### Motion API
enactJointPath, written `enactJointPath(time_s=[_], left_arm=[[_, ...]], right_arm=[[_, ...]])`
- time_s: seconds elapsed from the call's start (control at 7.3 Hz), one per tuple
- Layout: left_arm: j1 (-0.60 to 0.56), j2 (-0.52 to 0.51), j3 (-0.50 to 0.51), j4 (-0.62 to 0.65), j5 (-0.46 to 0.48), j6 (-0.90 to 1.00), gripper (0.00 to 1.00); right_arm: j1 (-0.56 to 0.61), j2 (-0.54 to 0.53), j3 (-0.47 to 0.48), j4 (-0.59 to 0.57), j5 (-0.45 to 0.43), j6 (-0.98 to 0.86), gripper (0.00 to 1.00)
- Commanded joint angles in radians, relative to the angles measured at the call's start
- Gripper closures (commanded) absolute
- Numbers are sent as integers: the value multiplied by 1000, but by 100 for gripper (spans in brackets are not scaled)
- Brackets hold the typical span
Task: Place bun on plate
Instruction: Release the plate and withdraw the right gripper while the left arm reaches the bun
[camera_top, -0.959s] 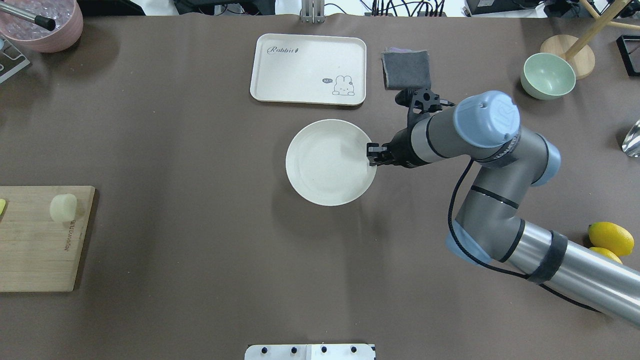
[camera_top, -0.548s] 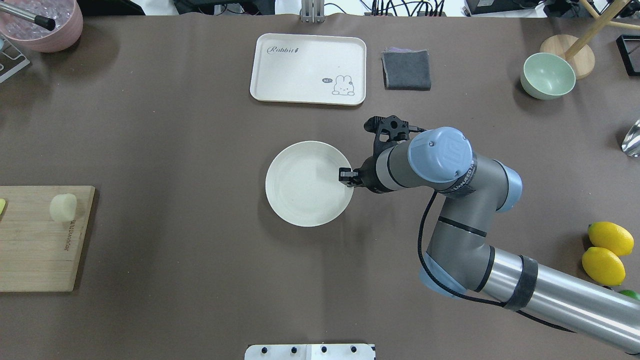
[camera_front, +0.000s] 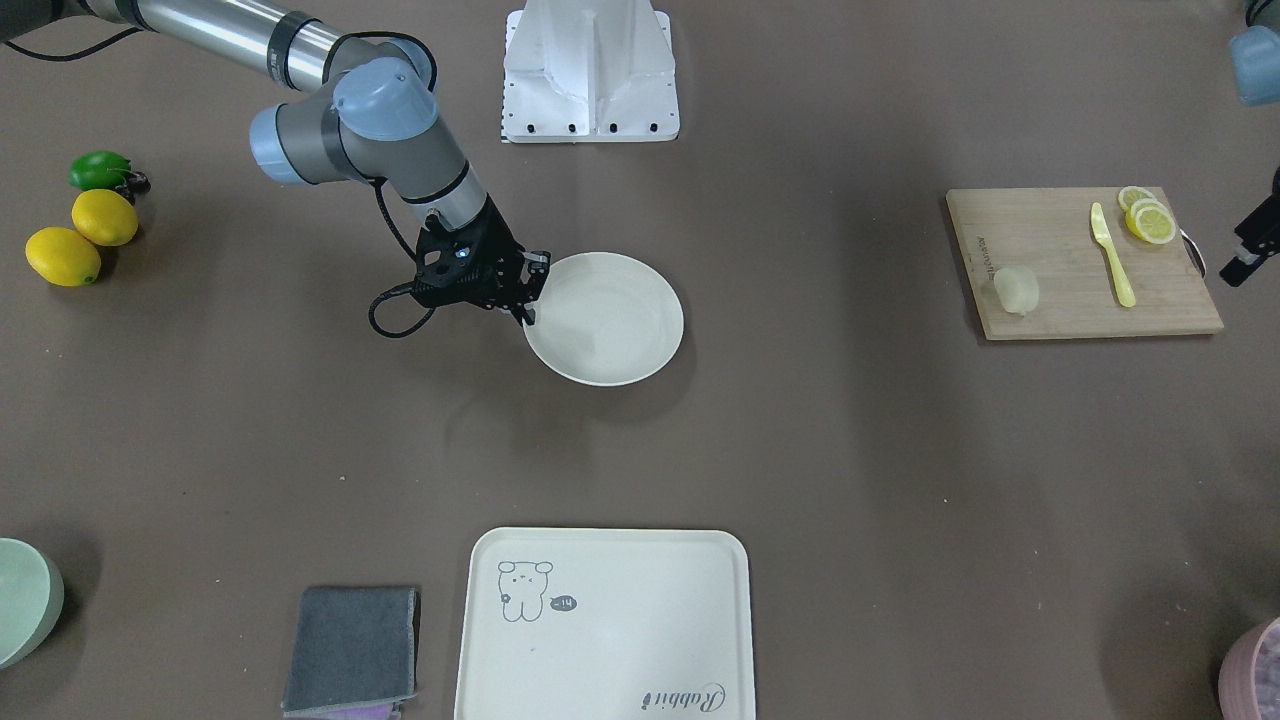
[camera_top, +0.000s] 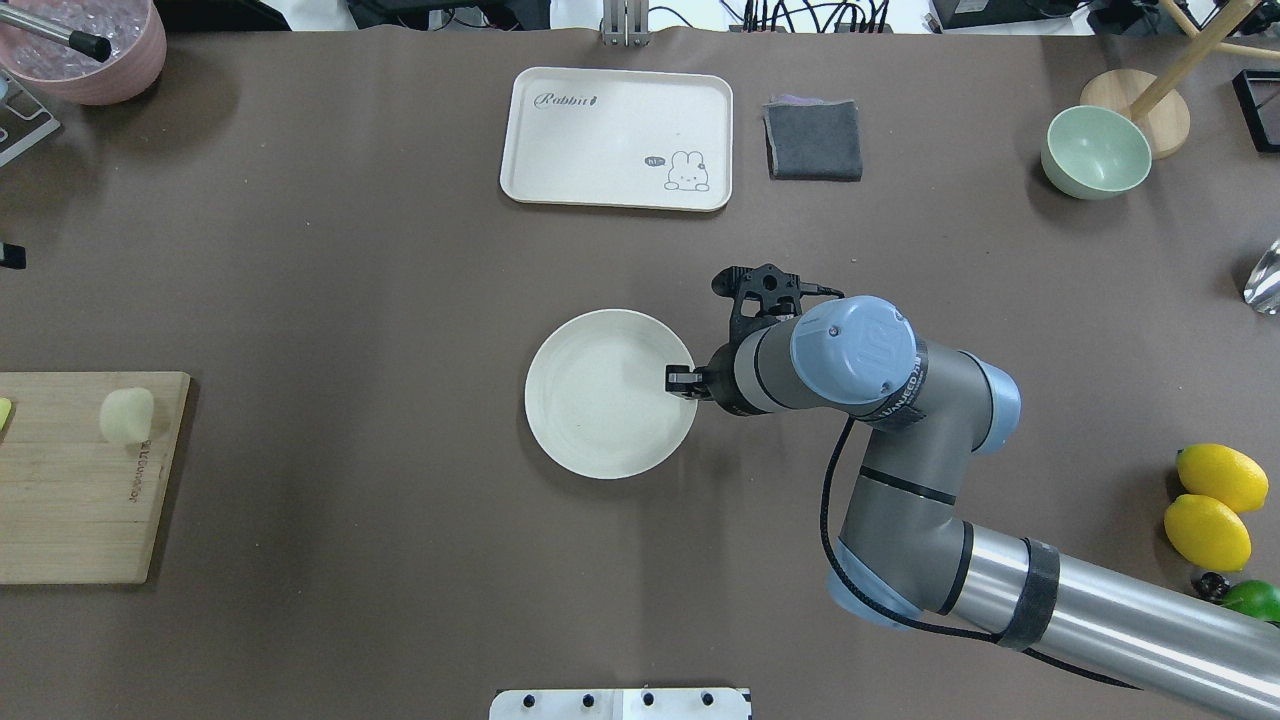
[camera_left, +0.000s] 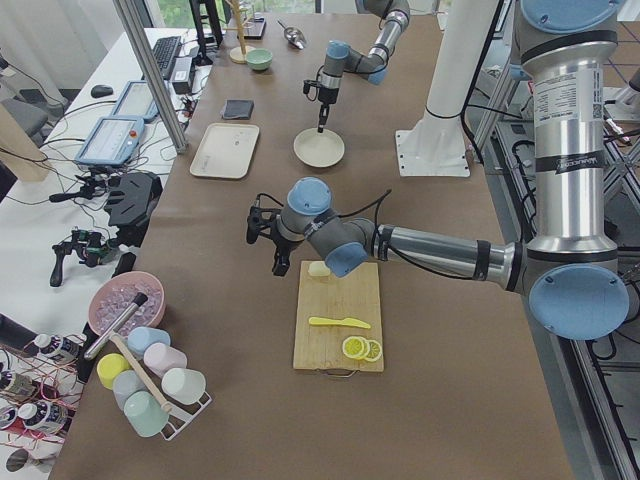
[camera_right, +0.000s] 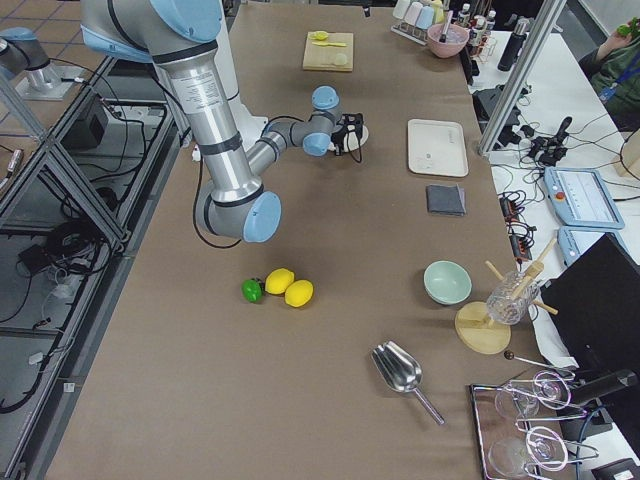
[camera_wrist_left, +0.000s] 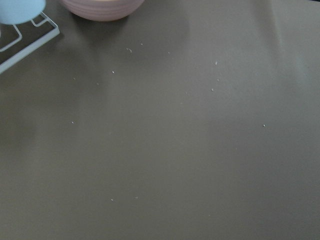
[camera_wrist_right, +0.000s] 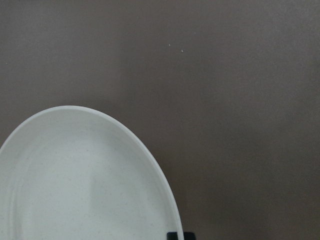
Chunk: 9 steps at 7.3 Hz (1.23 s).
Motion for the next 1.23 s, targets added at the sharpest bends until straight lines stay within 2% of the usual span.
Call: enactJointPath(time_s=[0.0, 0.14, 0.27, 0.55, 0.68, 1.1], left_arm=[[79, 22, -29, -6, 57, -35, 2], [124, 25, -29, -6, 103, -38, 2], [148, 28, -29, -6, 111, -53, 2], [290, 55, -28, -58, 225, -168, 3], [320, 60, -26, -58, 243, -175, 3], [377, 120, -19, -80, 266, -167, 3]], right_arm=[[5, 2, 10, 1, 4, 21, 0], [43, -1, 37, -2, 42, 22, 0], [97, -4, 51, -2, 123, 21, 0], [223, -12, 62, -17, 267, 7, 0], [273, -13, 62, -19, 318, -10, 0], [340, -18, 62, -19, 344, -17, 0]])
